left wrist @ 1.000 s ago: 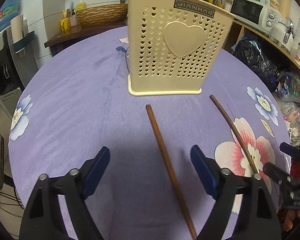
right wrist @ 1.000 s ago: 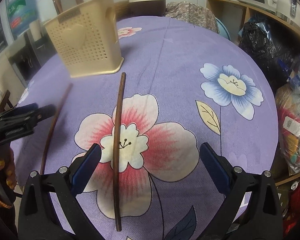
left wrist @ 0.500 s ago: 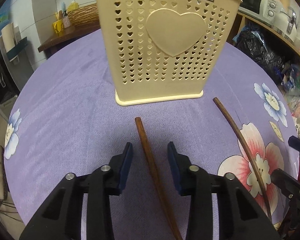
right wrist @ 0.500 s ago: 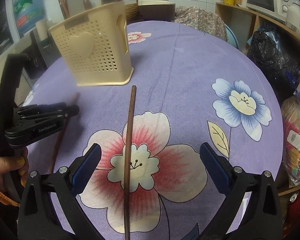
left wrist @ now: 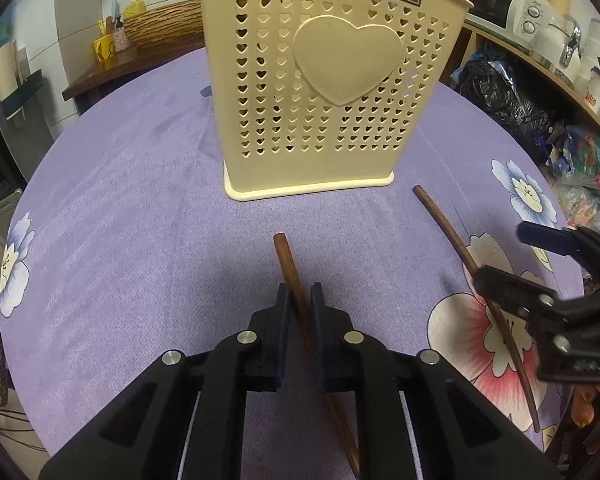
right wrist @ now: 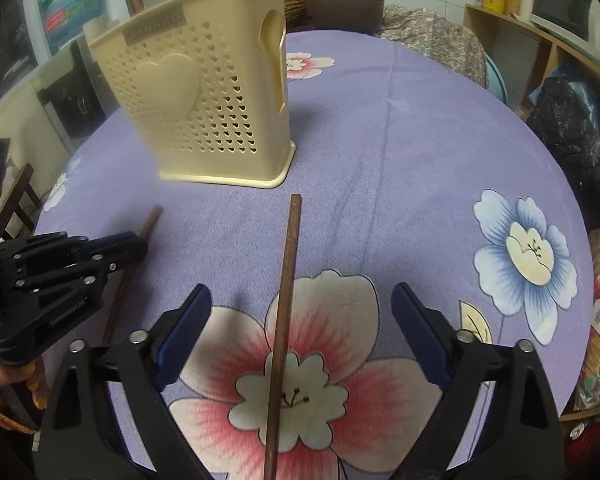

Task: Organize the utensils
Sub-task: 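Grasp a brown chopstick with the left tool while the right tool grasps the other, then lift both brown chopsticks upright and carry them over the basket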

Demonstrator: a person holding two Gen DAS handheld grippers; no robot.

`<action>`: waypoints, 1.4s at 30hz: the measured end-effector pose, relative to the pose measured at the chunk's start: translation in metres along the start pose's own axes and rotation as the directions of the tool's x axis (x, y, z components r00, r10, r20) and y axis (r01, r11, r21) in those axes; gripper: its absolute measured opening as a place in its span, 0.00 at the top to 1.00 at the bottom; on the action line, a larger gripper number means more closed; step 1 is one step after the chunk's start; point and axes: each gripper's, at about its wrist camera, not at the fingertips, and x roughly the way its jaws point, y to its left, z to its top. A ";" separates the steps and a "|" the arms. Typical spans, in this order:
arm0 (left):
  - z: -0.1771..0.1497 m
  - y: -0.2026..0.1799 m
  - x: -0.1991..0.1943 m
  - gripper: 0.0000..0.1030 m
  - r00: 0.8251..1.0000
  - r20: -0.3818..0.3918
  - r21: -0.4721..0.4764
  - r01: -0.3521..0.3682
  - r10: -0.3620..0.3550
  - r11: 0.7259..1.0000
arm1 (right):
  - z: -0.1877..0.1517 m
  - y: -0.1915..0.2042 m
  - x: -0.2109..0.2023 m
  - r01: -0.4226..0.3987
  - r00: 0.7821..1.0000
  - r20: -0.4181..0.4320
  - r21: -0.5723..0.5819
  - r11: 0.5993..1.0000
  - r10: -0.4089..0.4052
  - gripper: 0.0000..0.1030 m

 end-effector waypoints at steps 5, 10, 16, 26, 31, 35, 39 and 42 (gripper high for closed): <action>0.002 0.000 0.001 0.89 1.000 -0.003 -0.004 0.006 -0.006 1.000 | 0.005 0.003 0.020 -0.026 0.999 -0.036 -0.017 1.000 0.026 0.36; 0.003 0.004 0.001 0.89 1.000 -0.004 -0.006 0.013 -0.013 1.000 | 0.013 0.013 0.027 0.010 1.000 -0.023 -0.073 0.997 -0.012 0.46; 0.010 0.002 0.005 0.89 1.000 -0.010 0.012 0.001 -0.001 1.000 | 0.028 0.018 0.036 0.013 1.000 -0.010 -0.108 0.994 -0.014 0.70; 0.018 0.000 0.012 0.90 1.000 0.000 0.025 -0.019 0.019 1.000 | 0.030 0.018 0.037 0.004 1.000 -0.008 -0.082 0.997 -0.005 0.91; 0.019 0.001 0.010 0.91 1.000 0.021 0.005 0.002 -0.002 1.000 | 0.032 0.009 0.029 -0.023 1.000 0.013 -0.051 0.998 0.024 0.91; 0.019 0.004 -0.009 0.91 0.998 0.069 0.000 0.017 -0.017 1.000 | 0.030 0.004 0.005 -0.063 0.996 0.063 -0.028 0.998 0.065 0.92; 0.021 0.009 -0.048 0.91 0.986 0.155 -0.011 0.061 -0.059 0.998 | 0.027 0.000 -0.035 -0.122 0.983 0.138 -0.013 0.992 0.123 0.92; 0.024 0.012 -0.079 0.92 0.972 0.224 -0.005 0.077 -0.074 0.997 | 0.025 -0.005 -0.071 -0.182 0.962 0.206 -0.006 0.983 0.179 0.92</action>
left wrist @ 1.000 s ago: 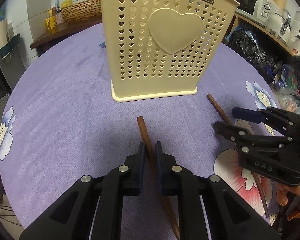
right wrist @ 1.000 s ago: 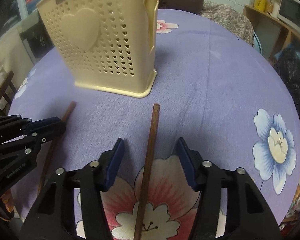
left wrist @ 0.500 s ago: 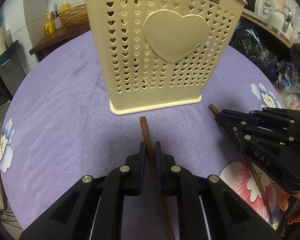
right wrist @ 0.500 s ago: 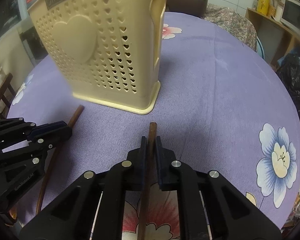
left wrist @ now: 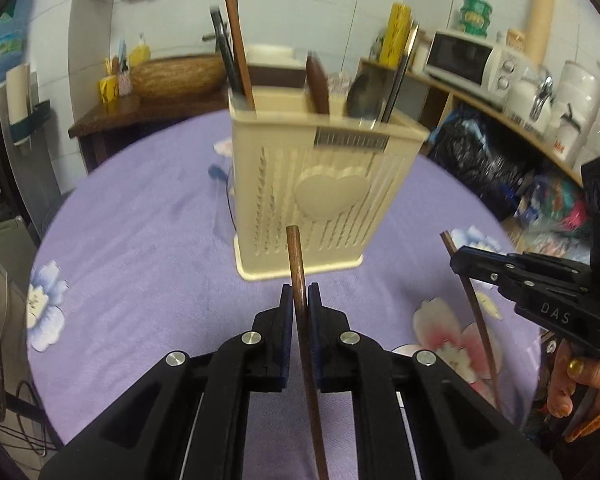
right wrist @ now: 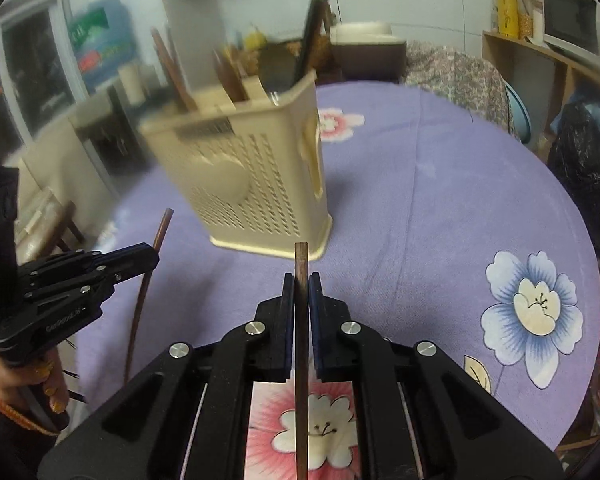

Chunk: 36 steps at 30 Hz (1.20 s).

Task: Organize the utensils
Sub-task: 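Lift both brown chopsticks upright and carry them over the basket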

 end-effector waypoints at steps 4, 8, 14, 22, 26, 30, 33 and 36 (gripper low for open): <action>0.012 0.003 -0.034 0.92 0.996 0.085 -0.004 0.016 -0.015 1.000 | 0.010 0.001 -0.045 -0.062 0.994 0.092 0.011 0.998 0.061 0.92; 0.023 0.002 -0.059 0.92 0.989 0.145 0.000 0.029 -0.028 1.000 | 0.018 0.005 -0.077 -0.112 0.983 0.147 0.002 0.994 0.111 0.92; 0.031 0.004 -0.075 0.92 0.982 0.186 0.000 0.044 -0.043 0.999 | 0.025 0.016 -0.100 -0.117 0.977 0.178 -0.024 0.993 0.119 0.92; 0.035 0.007 -0.085 0.92 0.978 0.202 0.011 0.057 -0.058 0.998 | 0.031 0.017 -0.108 -0.121 0.975 0.184 -0.026 0.992 0.124 0.92; 0.036 0.004 -0.084 0.92 0.978 0.199 0.019 0.065 -0.067 0.998 | 0.033 0.017 -0.109 -0.122 0.974 0.187 -0.027 0.992 0.125 0.92; 0.039 0.006 -0.086 0.92 0.977 0.201 0.022 0.072 -0.075 0.997 | 0.036 0.019 -0.110 -0.119 0.974 0.191 -0.037 0.992 0.124 0.92; 0.044 0.006 -0.090 0.92 0.975 0.208 0.031 0.079 -0.083 0.996 | 0.045 0.023 -0.112 -0.127 0.972 0.193 -0.050 0.991 0.135 0.92; 0.058 0.003 -0.102 0.92 0.968 0.238 0.050 0.074 -0.084 0.996 | 0.061 0.029 -0.122 -0.145 0.965 0.211 -0.069 0.987 0.157 0.92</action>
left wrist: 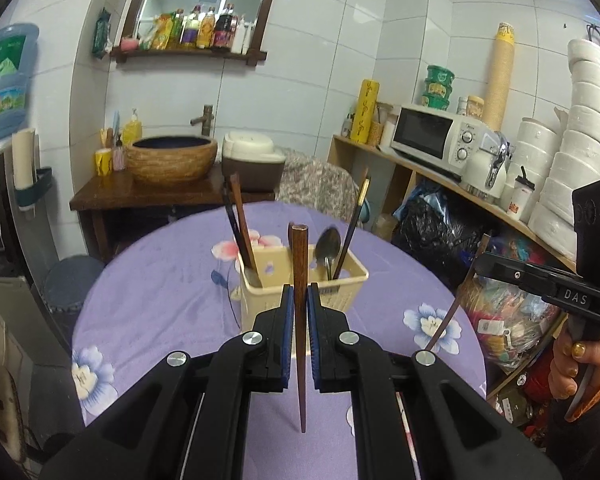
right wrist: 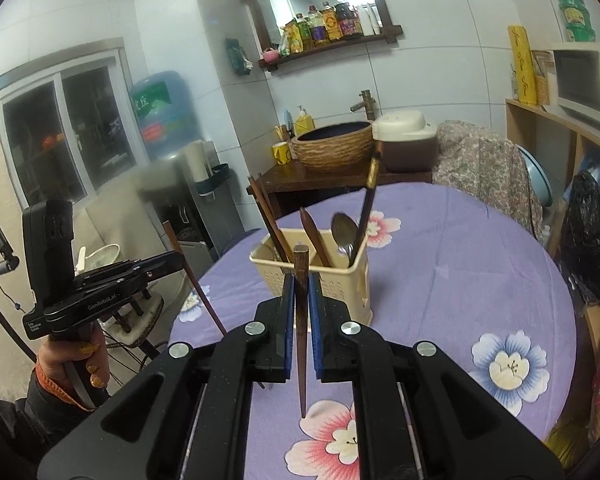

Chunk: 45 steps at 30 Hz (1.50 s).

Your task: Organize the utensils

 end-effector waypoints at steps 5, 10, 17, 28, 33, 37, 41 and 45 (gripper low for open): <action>0.061 -0.013 -0.023 0.92 0.993 0.114 0.062 -0.012 0.005 0.998 | 0.061 0.008 -0.014 -0.028 0.996 0.089 -0.006 1.000 0.028 0.92; 0.112 -0.015 -0.014 0.92 0.985 0.168 0.053 -0.038 0.028 0.998 | 0.121 0.013 -0.017 0.023 0.984 0.179 -0.001 1.000 -0.022 0.92; 0.119 -0.001 0.037 0.92 0.984 0.149 -0.001 -0.102 0.101 0.995 | 0.122 0.007 0.033 0.165 0.972 0.169 -0.008 0.986 -0.161 0.92; 0.051 0.018 0.093 0.92 0.993 -0.012 -0.037 -0.118 0.117 0.992 | 0.061 -0.018 0.092 0.186 0.981 0.052 0.023 0.982 -0.187 0.92; 0.039 0.022 0.102 0.92 0.992 -0.043 -0.047 -0.123 0.121 0.991 | 0.053 -0.025 0.097 0.185 0.981 0.048 0.043 0.982 -0.187 0.91; 0.037 0.024 0.097 0.75 0.994 -0.033 -0.053 -0.104 0.102 0.993 | 0.051 -0.027 0.092 0.190 0.979 0.063 0.051 0.981 -0.193 0.49; 0.031 0.024 0.074 0.20 0.990 0.058 -0.063 -0.127 0.131 0.990 | 0.044 -0.020 0.072 0.211 0.968 0.136 0.029 0.977 -0.213 0.27; 0.016 0.019 0.042 0.05 0.986 0.140 -0.057 -0.085 0.093 0.995 | 0.030 -0.011 0.051 0.226 0.957 0.185 0.005 0.974 -0.223 0.06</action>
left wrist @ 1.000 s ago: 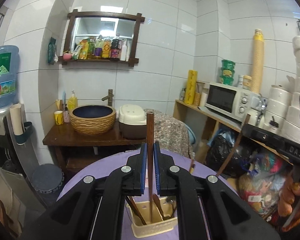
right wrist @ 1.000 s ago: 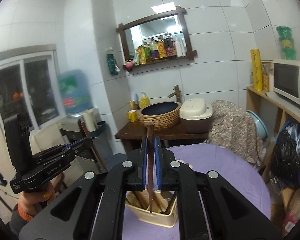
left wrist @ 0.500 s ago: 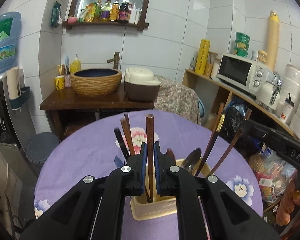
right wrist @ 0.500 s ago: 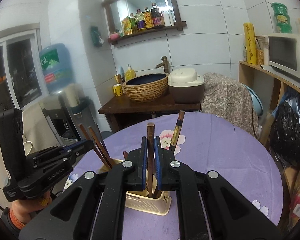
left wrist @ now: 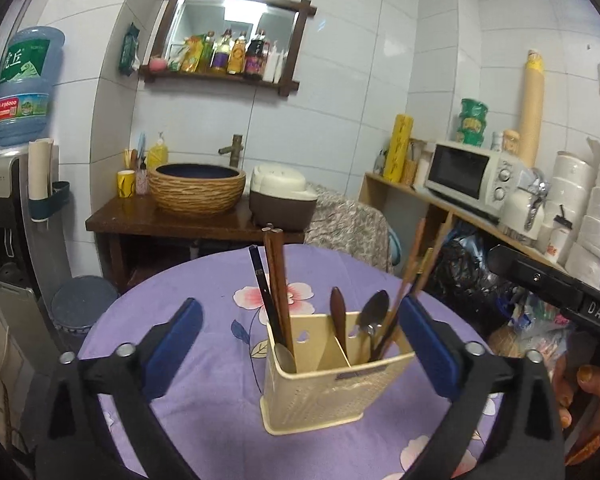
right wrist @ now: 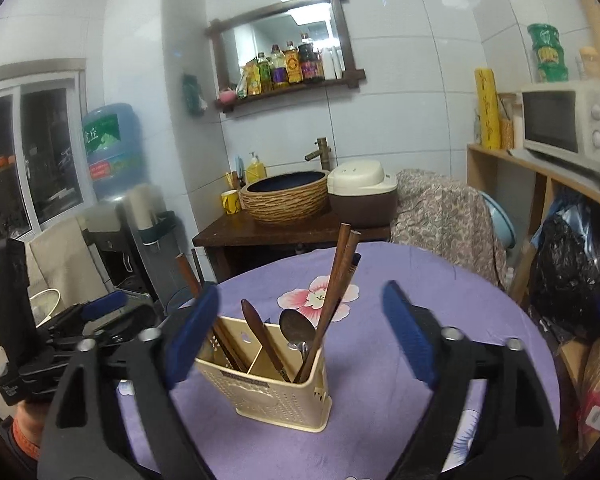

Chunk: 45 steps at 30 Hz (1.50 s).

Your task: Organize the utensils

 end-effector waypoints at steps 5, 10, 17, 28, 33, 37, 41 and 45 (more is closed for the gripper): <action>-0.025 -0.009 -0.038 0.05 0.992 0.124 0.085 -0.037 0.027 0.996 | -0.025 0.000 -0.024 0.018 1.000 0.017 -0.005 1.000 -0.018 0.06; -0.057 -0.024 -0.061 0.05 0.987 0.152 0.238 -0.093 0.057 0.967 | -0.063 0.008 -0.039 0.045 0.999 -0.002 -0.073 0.996 -0.045 0.06; -0.106 -0.010 -0.082 0.05 0.991 0.097 0.157 -0.107 0.093 0.982 | -0.139 0.016 -0.043 0.071 0.986 -0.143 -0.125 0.990 -0.089 0.06; -0.168 -0.019 -0.134 0.05 0.981 0.118 0.123 -0.171 0.156 0.978 | -0.228 0.036 -0.120 0.102 0.992 -0.071 -0.055 0.993 -0.106 0.06; -0.180 -0.029 -0.161 0.05 0.951 0.197 0.127 -0.265 0.238 0.956 | -0.237 0.051 -0.153 0.142 0.990 -0.008 -0.049 0.989 -0.142 0.06; -0.184 -0.033 -0.171 0.05 0.952 0.212 0.104 -0.248 0.222 0.963 | -0.236 0.060 -0.167 0.147 0.989 0.026 -0.059 0.987 -0.145 0.06; -0.184 -0.038 -0.174 0.05 0.954 0.223 0.105 -0.230 0.202 0.968 | -0.235 0.065 -0.176 0.139 0.989 0.059 -0.067 0.988 -0.135 0.06; -0.189 -0.039 -0.177 0.05 0.951 0.234 0.109 -0.231 0.201 0.967 | -0.234 0.068 -0.181 0.143 0.987 0.078 -0.073 0.987 -0.137 0.06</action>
